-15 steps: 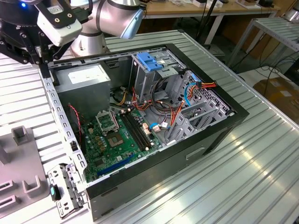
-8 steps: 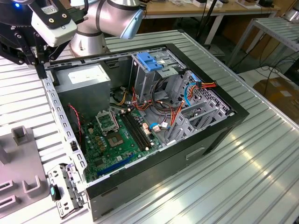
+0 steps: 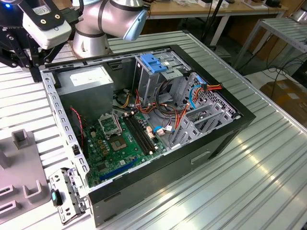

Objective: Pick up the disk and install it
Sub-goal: 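Reach for the disk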

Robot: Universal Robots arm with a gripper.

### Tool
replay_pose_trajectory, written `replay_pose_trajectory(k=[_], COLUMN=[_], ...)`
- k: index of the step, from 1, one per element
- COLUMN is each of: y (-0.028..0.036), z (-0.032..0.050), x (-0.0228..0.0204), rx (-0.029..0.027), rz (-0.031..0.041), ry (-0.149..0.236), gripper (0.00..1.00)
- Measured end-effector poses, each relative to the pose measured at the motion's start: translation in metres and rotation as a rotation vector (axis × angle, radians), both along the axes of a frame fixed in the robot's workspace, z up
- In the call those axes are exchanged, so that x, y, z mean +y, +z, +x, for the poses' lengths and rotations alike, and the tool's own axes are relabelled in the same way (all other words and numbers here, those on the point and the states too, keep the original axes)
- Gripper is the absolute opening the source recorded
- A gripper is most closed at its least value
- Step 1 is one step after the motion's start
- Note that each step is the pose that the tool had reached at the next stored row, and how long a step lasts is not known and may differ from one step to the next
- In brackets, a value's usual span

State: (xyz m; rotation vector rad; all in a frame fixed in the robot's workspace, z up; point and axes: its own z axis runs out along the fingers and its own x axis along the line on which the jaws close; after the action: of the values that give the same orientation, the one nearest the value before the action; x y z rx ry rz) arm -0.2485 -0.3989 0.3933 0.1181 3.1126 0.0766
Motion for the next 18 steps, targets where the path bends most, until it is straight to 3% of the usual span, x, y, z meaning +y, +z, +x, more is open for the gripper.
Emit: replay_pose_trajectory(k=[18], y=[0.0000], z=[-0.0206], x=[0.0000], rx=[-0.0001], rz=[0.0000], ry=[0.000], gripper=[0.11])
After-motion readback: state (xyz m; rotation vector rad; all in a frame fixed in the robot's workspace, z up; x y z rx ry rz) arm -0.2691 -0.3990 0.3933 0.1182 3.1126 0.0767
